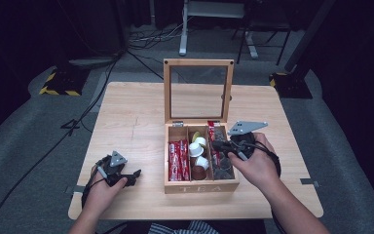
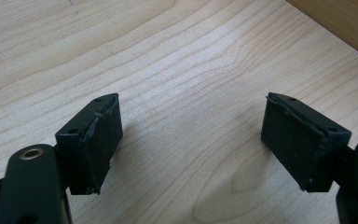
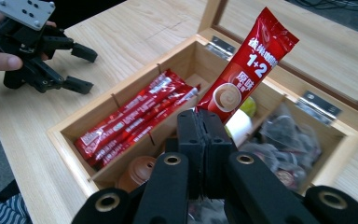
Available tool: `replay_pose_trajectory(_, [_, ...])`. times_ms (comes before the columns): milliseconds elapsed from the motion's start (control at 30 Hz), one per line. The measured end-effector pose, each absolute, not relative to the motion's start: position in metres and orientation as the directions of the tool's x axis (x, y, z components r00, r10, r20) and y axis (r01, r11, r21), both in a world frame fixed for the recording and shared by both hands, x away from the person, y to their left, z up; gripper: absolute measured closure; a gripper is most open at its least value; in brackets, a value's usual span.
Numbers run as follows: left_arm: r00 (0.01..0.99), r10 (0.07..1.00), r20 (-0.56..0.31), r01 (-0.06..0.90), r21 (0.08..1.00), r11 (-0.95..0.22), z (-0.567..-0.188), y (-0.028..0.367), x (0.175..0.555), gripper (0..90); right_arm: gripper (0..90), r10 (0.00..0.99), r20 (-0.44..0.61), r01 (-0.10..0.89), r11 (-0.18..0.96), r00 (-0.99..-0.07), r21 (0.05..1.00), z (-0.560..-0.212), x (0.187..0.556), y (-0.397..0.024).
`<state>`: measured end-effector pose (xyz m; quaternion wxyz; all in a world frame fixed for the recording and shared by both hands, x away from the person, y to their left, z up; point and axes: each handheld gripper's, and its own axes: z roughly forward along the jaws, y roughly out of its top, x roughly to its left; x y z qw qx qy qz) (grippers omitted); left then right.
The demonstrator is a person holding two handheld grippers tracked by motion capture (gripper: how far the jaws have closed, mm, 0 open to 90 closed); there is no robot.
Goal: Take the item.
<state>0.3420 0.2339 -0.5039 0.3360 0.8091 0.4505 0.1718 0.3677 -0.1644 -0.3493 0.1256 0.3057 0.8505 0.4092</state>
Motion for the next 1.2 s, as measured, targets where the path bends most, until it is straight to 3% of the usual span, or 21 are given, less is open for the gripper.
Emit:
replay_pose_trajectory(500, [0.542, 0.840, -0.020, 0.611, 0.696, -0.377, -0.504, 0.234, 0.343, 19.9, 88.9, 0.663, 0.026, 0.425, 0.449, -0.748, 0.786, -0.350, 0.365, -0.212])
replay_pose_trajectory(1200, [0.541, 0.841, -0.021, 0.612, 0.696, -0.377, -0.504, 0.234, 0.343, 19.8, 88.9, 0.740, 0.043, 0.468, 0.380, -0.672, 0.798, -0.378, 0.359, -0.267])
